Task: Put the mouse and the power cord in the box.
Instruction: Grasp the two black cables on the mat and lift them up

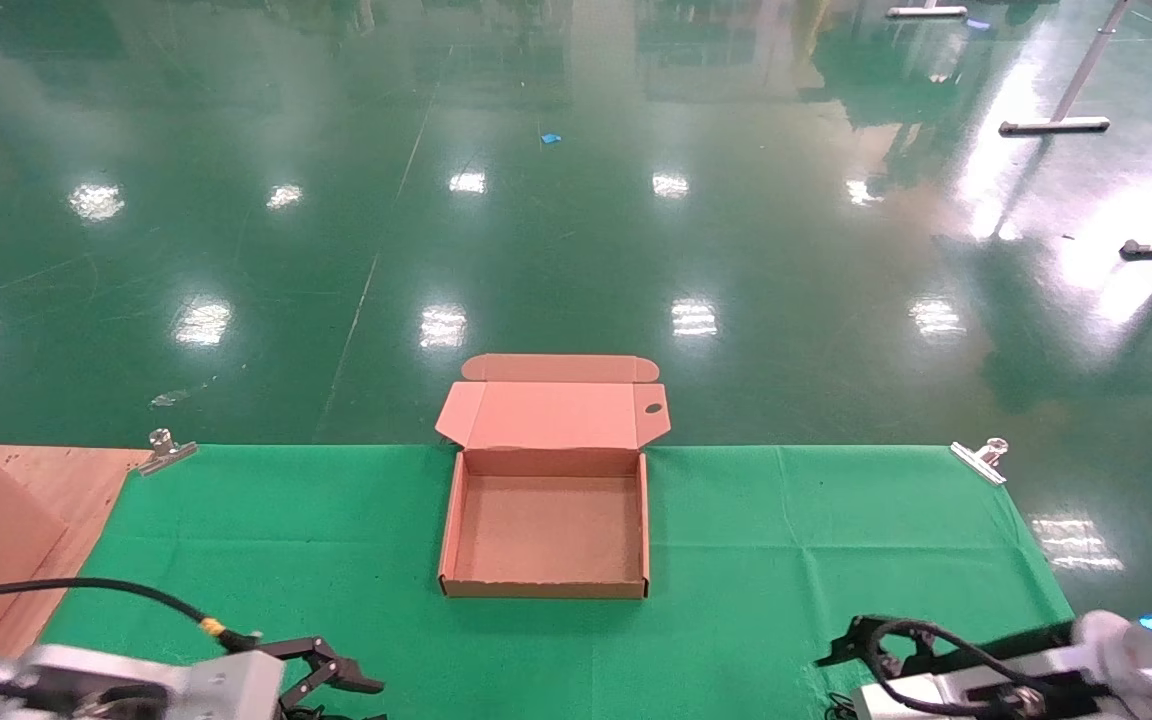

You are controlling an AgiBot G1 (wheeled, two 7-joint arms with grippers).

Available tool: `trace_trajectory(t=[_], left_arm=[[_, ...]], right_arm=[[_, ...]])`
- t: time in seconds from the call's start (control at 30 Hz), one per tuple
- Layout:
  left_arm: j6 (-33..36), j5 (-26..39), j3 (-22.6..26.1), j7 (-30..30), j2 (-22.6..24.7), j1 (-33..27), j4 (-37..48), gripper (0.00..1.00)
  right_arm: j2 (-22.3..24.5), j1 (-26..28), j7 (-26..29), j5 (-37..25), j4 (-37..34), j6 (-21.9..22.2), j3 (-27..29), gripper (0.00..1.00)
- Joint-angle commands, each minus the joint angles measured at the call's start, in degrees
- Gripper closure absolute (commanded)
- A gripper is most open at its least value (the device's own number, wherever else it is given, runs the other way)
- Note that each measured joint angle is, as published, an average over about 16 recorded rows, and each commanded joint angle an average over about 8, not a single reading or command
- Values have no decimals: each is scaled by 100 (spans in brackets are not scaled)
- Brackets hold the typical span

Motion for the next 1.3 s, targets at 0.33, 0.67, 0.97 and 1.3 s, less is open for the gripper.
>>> trace_trajectory(t=[0.33,0.67,0.97,1.3], left_arm=[[-757,2011,865,1031,1007,-936,1786,0],[-1322,2212,962,1832,1597,-1084,3175,0],[-1552,2226,966,2309,1867,-1221,3942,0],[-1631,2226,968,2729,2006,-1347,4414,100]], right_arm=[[-914,440,-850,-1555,-1477,651,-657,0],[-1514,607,-1739,-1713,-3201,1252,-773,0],[-1822,801,-2358,-1657,-4392,1582,-752,7],[-1912,1000,-2932,-1471,-5215,1664,-650,100]])
